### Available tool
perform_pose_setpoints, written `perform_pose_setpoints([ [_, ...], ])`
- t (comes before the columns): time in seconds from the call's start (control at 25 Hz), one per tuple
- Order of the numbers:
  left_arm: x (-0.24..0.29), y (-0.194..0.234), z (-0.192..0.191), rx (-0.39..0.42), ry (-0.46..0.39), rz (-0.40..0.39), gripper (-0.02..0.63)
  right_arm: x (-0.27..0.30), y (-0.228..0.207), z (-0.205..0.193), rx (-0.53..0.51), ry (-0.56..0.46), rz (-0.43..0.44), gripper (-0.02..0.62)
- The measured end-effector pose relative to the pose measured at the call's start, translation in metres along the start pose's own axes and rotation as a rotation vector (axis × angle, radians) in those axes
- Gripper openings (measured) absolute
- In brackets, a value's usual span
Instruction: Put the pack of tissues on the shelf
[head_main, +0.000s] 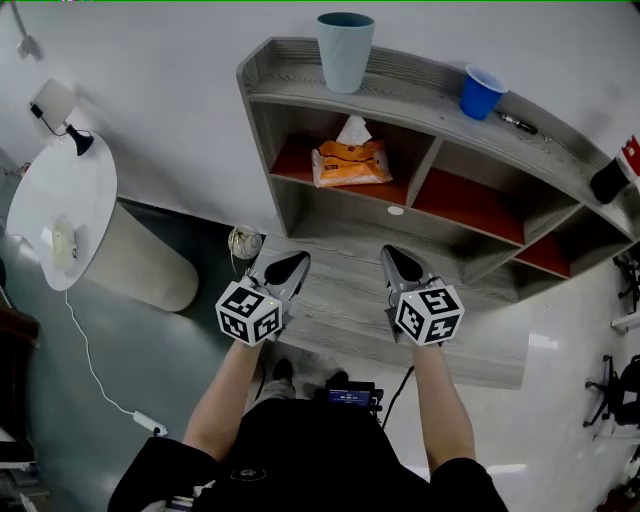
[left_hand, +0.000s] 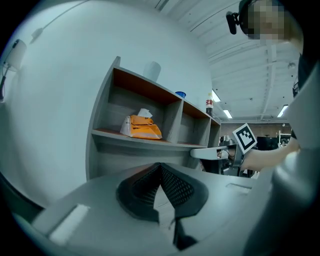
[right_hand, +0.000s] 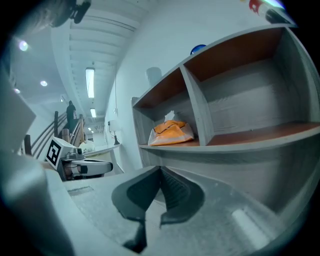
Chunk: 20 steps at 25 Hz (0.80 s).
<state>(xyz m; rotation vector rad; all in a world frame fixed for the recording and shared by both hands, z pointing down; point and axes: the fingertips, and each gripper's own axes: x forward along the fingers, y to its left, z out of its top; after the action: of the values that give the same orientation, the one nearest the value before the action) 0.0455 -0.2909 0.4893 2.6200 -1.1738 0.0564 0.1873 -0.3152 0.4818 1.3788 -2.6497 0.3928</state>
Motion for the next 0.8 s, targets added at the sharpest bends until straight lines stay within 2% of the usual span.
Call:
perform_pose_setpoints([
  [0.2,-0.013,0.003,-0.004,-0.021,0.005,0.001,0.003,-0.009,0.015,-0.014,0.034,0.001,-0.007,-0.002],
  [0.44,-0.028,-0.015,-0.003,0.011,0.015,-0.102,0.003,-0.020,0.039,-0.021,0.060,-0.016,-0.058,-0.002],
  [0.8,-0.078,-0.014,-0.018,0.000,0.030,-0.171,0.003,-0.042,0.099,-0.032,0.035,-0.024,-0.114,-0.002],
])
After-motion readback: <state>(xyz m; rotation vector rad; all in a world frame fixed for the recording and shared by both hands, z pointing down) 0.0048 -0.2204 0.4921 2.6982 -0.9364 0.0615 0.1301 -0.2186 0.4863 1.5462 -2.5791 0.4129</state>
